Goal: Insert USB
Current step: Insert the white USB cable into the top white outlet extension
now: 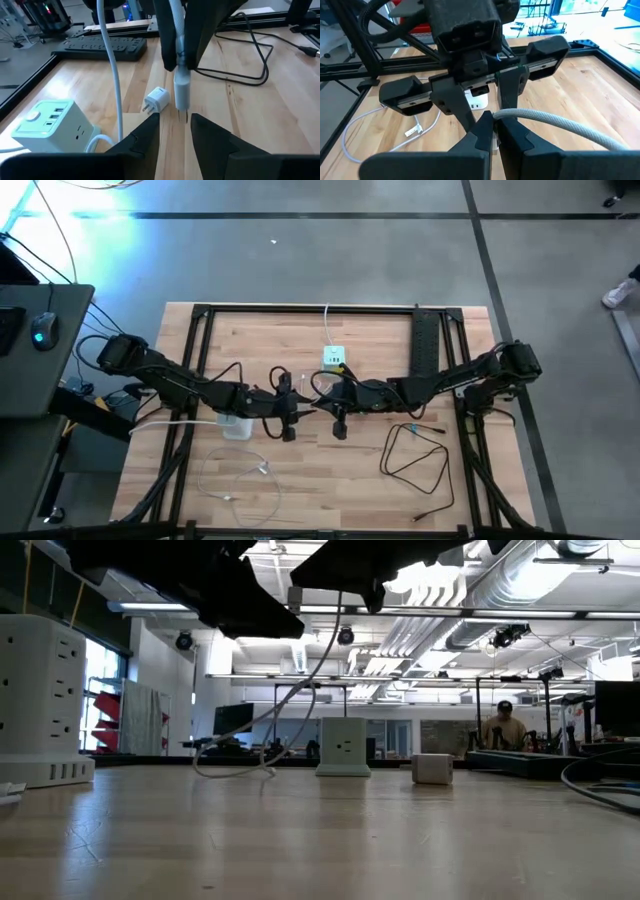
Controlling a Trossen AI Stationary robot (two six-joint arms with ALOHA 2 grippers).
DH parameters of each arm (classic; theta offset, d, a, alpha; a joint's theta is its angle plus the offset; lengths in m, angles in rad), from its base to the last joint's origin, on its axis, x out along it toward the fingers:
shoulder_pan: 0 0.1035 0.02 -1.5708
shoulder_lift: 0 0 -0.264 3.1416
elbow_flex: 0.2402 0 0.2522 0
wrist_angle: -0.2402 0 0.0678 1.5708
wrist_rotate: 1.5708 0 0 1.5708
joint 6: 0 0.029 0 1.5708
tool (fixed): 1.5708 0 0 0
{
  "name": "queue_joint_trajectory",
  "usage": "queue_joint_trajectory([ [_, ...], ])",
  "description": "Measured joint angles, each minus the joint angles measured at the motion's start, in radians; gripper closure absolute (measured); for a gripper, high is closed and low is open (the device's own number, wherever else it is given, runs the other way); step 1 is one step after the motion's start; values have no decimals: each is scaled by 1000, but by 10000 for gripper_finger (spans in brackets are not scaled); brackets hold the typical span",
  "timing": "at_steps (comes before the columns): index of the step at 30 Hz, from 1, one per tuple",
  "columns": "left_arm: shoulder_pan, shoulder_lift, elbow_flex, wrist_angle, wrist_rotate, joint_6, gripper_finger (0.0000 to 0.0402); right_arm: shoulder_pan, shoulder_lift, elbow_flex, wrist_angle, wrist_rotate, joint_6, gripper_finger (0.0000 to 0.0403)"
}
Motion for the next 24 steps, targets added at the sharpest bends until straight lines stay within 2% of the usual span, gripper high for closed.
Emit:
queue_joint_trajectory([
  [4, 0, 0, 0, 4, -1, 0, 385, 0, 0, 0, -1, 0, 0, 403],
  [6, 0, 0, 0, 12, -1, 0, 396, 0, 0, 0, -5, 0, 1, 403],
  [24, -6, 1, -1, 6, 0, 11, 401, -3, 0, 1, -51, 0, -13, 403],
])
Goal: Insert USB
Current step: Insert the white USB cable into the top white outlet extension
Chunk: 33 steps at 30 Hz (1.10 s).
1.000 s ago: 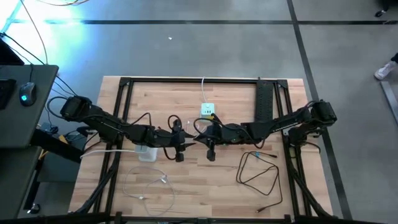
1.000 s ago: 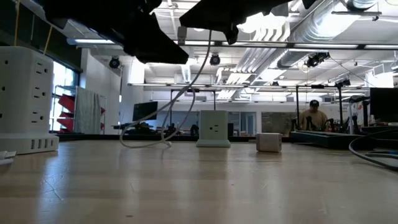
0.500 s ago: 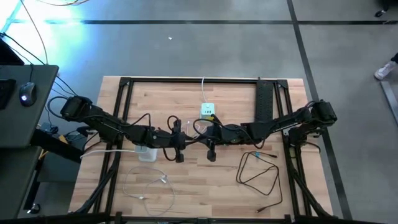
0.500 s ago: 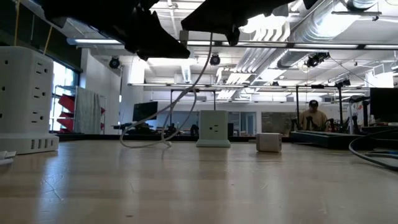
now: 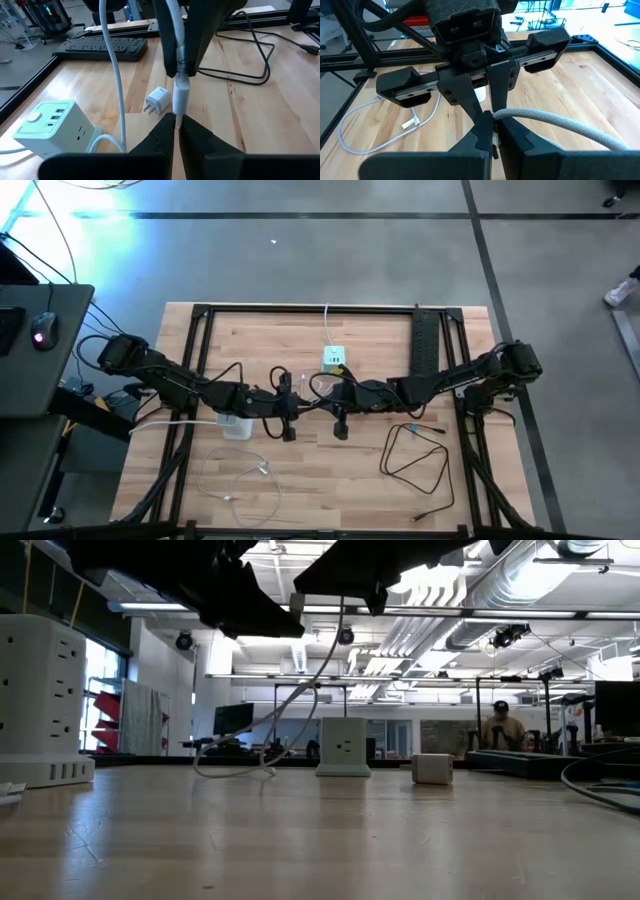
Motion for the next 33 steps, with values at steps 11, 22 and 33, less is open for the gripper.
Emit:
queue_joint_trajectory([
  [11, 0, 0, -1, 5, 1, 0, 401, 0, 0, 0, -32, 32, -71, 344],
  [22, 0, -2, 2, 25, 4, 0, 401, -7, 3, -2, -67, 37, -84, 288],
  [33, 0, -2, 2, 22, 15, 0, 401, -10, 3, -2, -17, -5, -126, 291],
])
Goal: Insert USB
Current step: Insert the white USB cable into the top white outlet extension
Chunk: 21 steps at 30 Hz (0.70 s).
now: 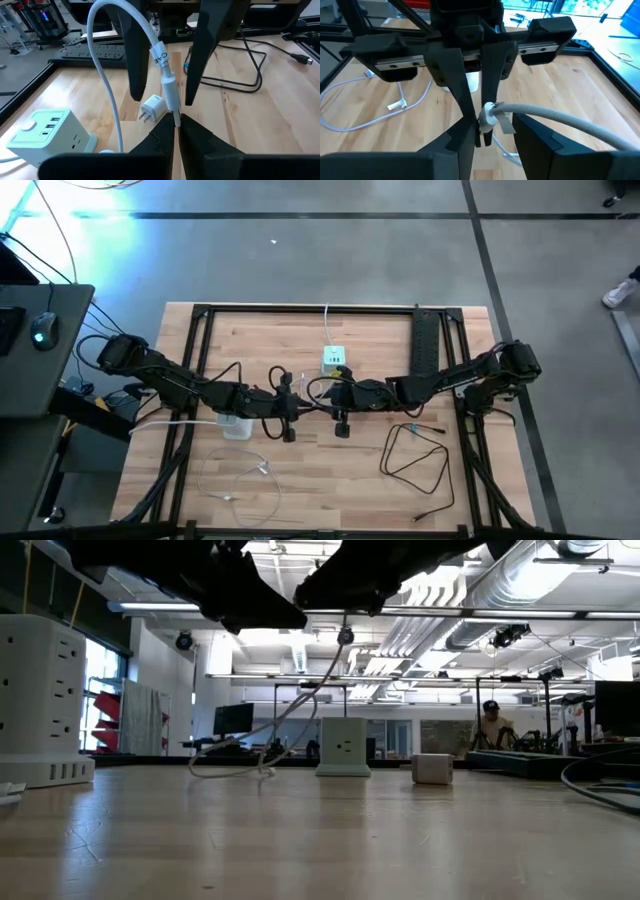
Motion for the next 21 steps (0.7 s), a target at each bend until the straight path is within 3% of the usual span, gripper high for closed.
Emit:
queue_joint_trajectory([
  [4, 0, 0, 0, -1, -1, 0, 401, -3, 0, 0, 0, -1, 2, 319],
  [8, 1, 0, -1, -5, -7, 0, 401, -2, -1, 0, 1, -12, 2, 385],
  [13, 1, 0, -1, -69, -46, 15, 397, -12, -9, 0, 0, 33, 72, 397],
  [17, -1, 1, -1, -178, -167, 23, 390, -50, -46, 2, -60, 120, 201, 400],
  [21, 2, 1, -1, -270, -332, -13, 387, -109, -53, 2, -172, 138, 368, 401],
])
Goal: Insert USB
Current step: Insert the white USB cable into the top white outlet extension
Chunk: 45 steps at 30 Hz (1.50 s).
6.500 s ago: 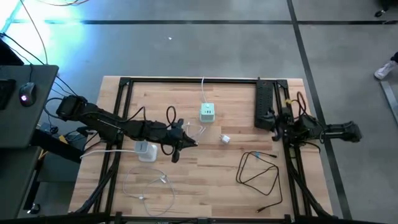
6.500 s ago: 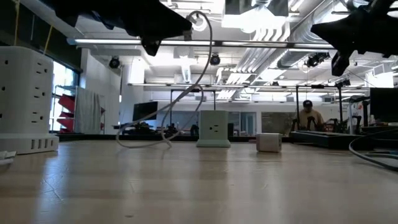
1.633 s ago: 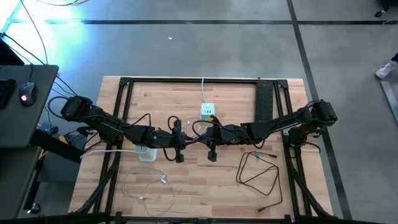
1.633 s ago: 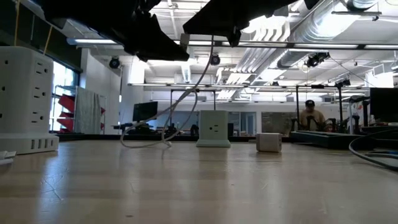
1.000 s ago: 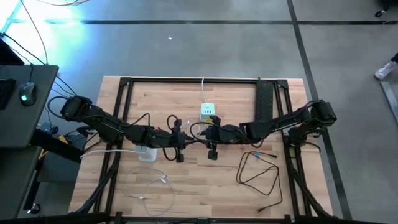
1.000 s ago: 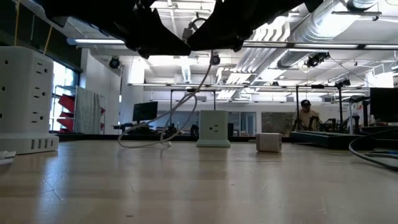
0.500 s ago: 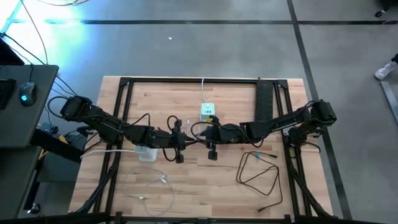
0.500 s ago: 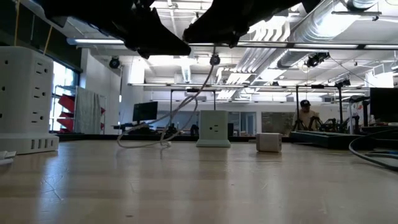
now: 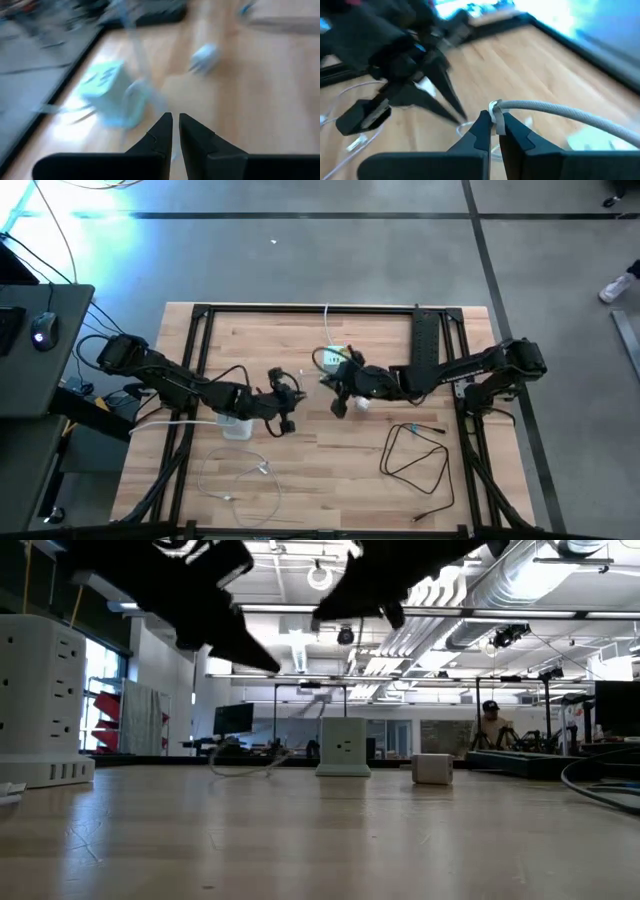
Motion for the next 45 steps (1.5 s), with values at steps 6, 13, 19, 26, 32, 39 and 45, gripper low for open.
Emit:
queue_joint_trajectory([
  [6, 0, 0, 0, -29, -49, -15, 387, -91, 49, 0, -157, 33, 192, 402],
  [13, 0, 0, 0, -33, -57, 3, 387, -110, 79, -1, -188, 251, 402, 402],
  [19, -2, 0, 0, -35, -144, 6, 387, -48, 105, 0, -165, 409, 557, 403],
  [26, -6, 0, 0, -37, -238, 56, 387, -25, 207, 76, -171, 482, 709, 403],
  [32, -30, -1, 0, -44, -310, 96, 387, -25, 363, 367, -515, 549, 774, 403],
  [39, -62, -2, 0, -61, -417, 121, 387, -26, 513, 644, -918, 561, 955, 403],
  [45, -119, -48, 0, -79, -517, 149, 387, -20, 551, 645, -1057, 540, 1135, 403],
])
